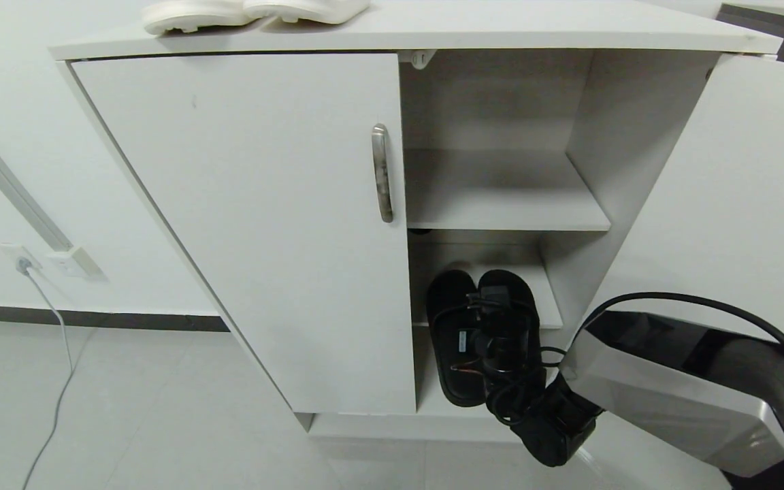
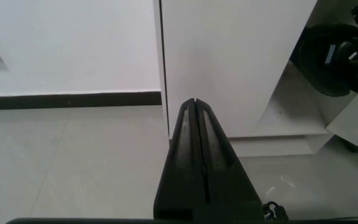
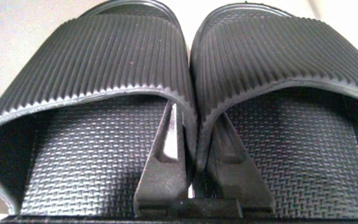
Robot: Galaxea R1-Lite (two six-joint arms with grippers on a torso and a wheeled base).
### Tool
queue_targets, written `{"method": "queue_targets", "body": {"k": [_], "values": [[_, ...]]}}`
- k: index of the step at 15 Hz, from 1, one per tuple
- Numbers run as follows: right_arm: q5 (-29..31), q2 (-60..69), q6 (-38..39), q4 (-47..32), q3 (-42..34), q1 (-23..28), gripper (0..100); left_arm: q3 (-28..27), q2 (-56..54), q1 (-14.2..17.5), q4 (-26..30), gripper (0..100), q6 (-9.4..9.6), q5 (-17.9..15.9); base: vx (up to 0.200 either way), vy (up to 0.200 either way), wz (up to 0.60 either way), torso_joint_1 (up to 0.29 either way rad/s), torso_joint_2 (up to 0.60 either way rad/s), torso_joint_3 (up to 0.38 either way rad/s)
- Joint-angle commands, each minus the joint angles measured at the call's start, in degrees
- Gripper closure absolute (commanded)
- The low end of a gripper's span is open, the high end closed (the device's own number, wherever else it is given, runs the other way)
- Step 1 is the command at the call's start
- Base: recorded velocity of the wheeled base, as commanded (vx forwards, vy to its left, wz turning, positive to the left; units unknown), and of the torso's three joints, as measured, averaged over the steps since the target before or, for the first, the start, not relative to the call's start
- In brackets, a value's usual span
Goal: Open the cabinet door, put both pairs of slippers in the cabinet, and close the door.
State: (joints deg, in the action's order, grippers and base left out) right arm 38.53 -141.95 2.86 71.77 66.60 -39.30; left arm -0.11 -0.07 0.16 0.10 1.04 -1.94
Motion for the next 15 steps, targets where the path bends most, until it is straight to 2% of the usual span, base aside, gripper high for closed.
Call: {"method": "queue_targets", "body": {"k": [1, 6, 10, 15], "values": [[-0.2, -1.0, 0.0, -2.9, 4.8, 0.7, 100, 0.0, 0.1, 0.0, 0.0, 100, 0.02, 0.0, 0.0, 0.0, 0.0, 0.0, 0.0, 0.0], [-0.1, -4.1, 0.0, -12.7, 18.2, 2.1, 100, -0.1, 0.1, 0.0, 0.0, 100, 0.02, 0.0, 0.0, 0.0, 0.0, 0.0, 0.0, 0.0], [0.1, -8.0, 0.1, -22.0, 31.5, 5.3, 100, 0.0, 0.1, 0.0, 0.0, 100, 0.02, 0.0, 0.0, 0.0, 0.0, 0.0, 0.0, 0.0], [0.1, -11.5, 0.5, -27.2, 41.2, 7.1, 100, 0.0, 0.1, 0.0, 0.0, 100, 0.02, 0.0, 0.0, 0.0, 0.0, 0.0, 0.0, 0.0]]}}
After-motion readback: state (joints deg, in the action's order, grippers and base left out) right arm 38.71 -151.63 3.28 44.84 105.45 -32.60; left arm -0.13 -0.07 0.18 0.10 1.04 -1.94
